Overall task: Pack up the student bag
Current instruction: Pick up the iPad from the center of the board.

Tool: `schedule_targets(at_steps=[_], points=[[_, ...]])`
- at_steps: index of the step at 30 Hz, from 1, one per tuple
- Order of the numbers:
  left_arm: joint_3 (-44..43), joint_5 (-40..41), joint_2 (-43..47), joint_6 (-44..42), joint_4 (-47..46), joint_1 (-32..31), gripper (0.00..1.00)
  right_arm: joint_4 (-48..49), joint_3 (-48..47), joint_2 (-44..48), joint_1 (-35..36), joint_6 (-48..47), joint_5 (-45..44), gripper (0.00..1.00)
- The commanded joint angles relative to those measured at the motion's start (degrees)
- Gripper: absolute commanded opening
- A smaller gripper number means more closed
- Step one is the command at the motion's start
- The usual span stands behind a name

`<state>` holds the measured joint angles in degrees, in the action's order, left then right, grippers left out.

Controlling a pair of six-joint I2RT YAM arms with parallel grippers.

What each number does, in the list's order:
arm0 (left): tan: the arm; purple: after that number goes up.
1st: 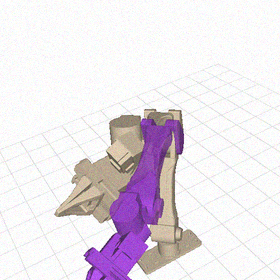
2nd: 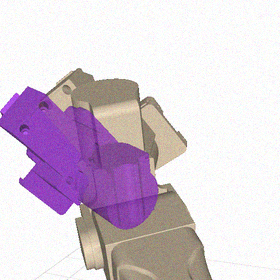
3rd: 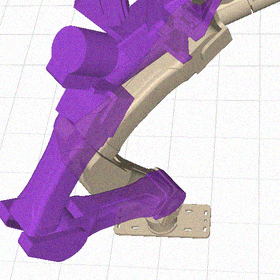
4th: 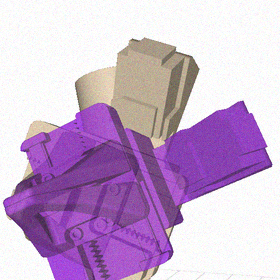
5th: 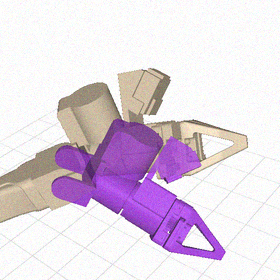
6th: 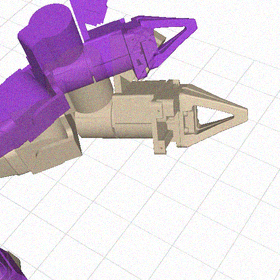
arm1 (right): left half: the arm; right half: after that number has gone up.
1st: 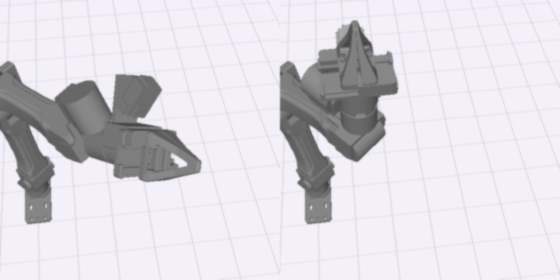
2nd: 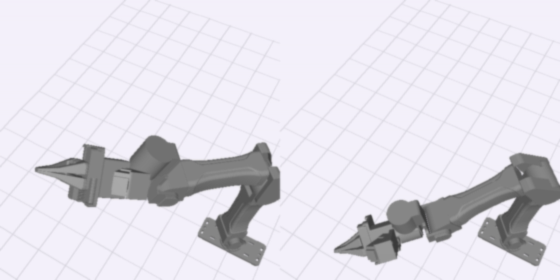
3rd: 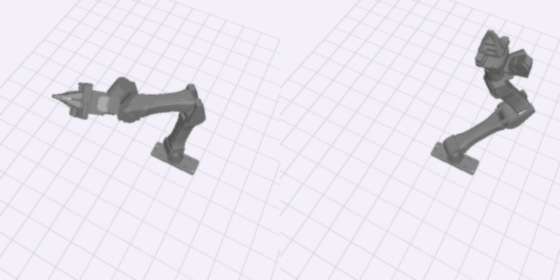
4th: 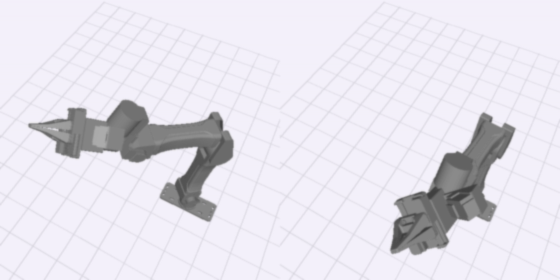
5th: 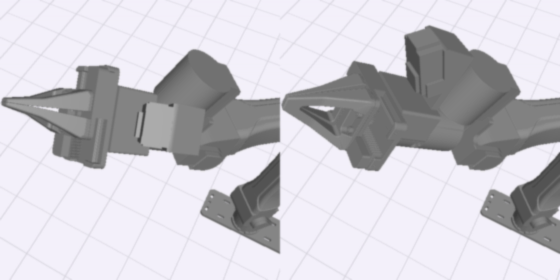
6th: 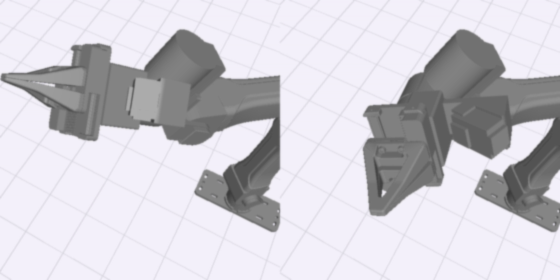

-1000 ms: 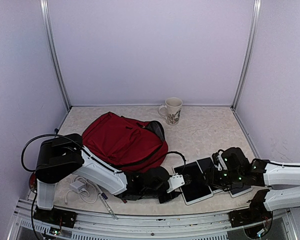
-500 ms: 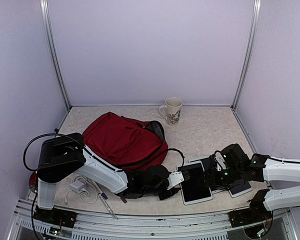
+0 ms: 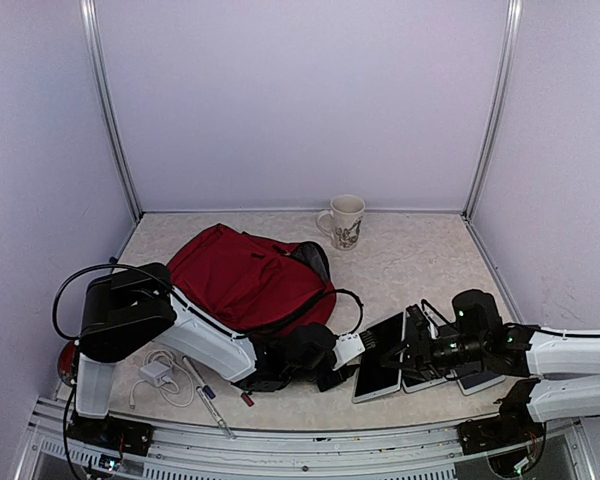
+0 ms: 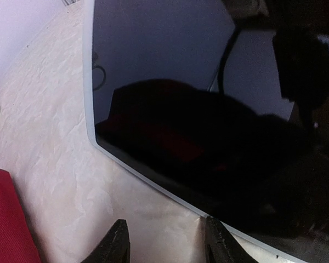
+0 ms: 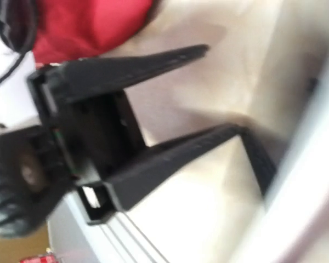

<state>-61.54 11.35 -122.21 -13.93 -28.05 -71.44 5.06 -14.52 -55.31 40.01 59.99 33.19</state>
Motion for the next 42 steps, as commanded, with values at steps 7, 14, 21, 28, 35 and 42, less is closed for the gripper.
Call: schedule_targets(at_steps=[7, 14, 21, 28, 35, 42], points=[[2.13, -3.68, -1.7, 0.35, 5.07, -0.06, 0.47, -8.55, -6.29, -2.76, 0.6, -4.14, -8.14, 0.1], [2.56, -4.0, 0.39, 0.39, 4.66, 0.42, 0.47, -15.08, -10.37, -6.06, 0.6, -8.27, -11.28, 0.06], [5.58, -6.65, 8.27, 2.34, 3.55, 2.76, 0.54, -23.67, -18.74, -7.43, 0.6, -20.02, -11.59, 0.0], [11.35, -16.66, 23.97, 5.58, 4.55, 7.89, 0.82, -34.95, -28.03, -7.8, 0.6, -36.74, -9.6, 0.0], [8.68, -33.64, 33.38, 3.66, 16.87, 13.98, 0.9, -39.62, -36.75, -6.46, 2.65, -49.62, -0.77, 0.0], [5.38, -38.29, 38.49, -0.75, 25.47, 15.08, 0.91, -41.81, -44.78, -7.98, 7.0, -59.36, 4.11, 0.0]])
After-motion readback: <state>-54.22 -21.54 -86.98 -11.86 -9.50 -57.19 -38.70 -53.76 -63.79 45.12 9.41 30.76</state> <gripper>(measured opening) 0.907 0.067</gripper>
